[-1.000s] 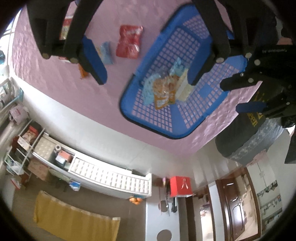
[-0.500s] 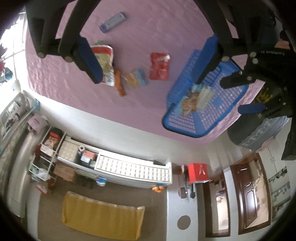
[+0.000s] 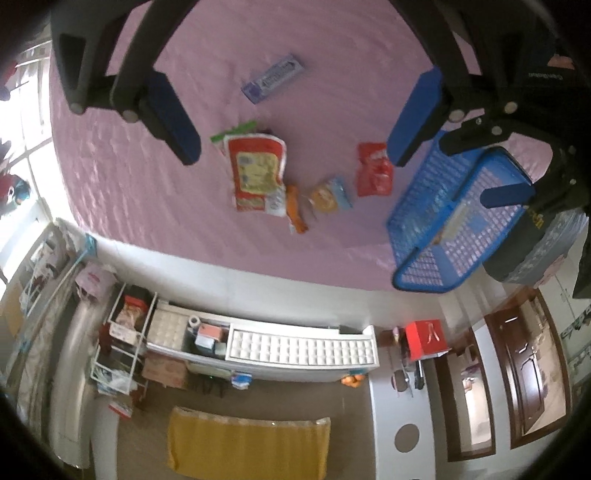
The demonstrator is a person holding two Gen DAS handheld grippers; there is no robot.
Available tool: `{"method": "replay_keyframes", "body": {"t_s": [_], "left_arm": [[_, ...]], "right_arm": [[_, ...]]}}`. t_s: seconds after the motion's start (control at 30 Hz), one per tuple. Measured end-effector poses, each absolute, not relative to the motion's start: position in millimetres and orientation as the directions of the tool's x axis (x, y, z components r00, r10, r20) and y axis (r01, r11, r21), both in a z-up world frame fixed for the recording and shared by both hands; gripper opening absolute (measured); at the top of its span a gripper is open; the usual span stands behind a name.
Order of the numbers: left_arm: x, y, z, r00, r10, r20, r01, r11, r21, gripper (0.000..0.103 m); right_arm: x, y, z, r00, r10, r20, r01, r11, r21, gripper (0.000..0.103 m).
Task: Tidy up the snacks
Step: 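Move the left tool over the table and grasp the red snack pack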
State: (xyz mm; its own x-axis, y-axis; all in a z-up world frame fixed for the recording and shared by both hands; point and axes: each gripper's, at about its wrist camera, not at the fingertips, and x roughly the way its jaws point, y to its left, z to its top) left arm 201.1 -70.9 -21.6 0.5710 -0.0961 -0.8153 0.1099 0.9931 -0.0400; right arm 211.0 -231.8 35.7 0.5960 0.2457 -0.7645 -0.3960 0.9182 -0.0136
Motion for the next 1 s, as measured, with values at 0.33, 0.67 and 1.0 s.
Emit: {"method": "replay_keyframes", "body": {"t_s": [0.33, 0.67, 1.0], "left_arm": [[227.2, -96.4, -90.0, 0.494, -0.058, -0.868, 0.016, 0.998, -0.058, 0.078], [264.3, -82.1, -133.6, 0.432, 0.035, -0.901, -0.103, 0.995, -0.01, 0.078], [292.9, -68.7, -158.0, 0.393, 0.054, -0.918, -0.127, 0.992, 0.004, 0.078]], "right_arm": [[227.0, -261.7, -16.8, 0.571, 0.201, -0.796, -0.373, 0.927, -0.034, 0.103], [261.4, -251.5, -57.6, 0.53, 0.156, -0.833, -0.383, 0.921, -0.071, 0.103], [284.2, -236.2, -80.5, 0.51, 0.185, -0.84, -0.387, 0.922, -0.032, 0.103]]}}
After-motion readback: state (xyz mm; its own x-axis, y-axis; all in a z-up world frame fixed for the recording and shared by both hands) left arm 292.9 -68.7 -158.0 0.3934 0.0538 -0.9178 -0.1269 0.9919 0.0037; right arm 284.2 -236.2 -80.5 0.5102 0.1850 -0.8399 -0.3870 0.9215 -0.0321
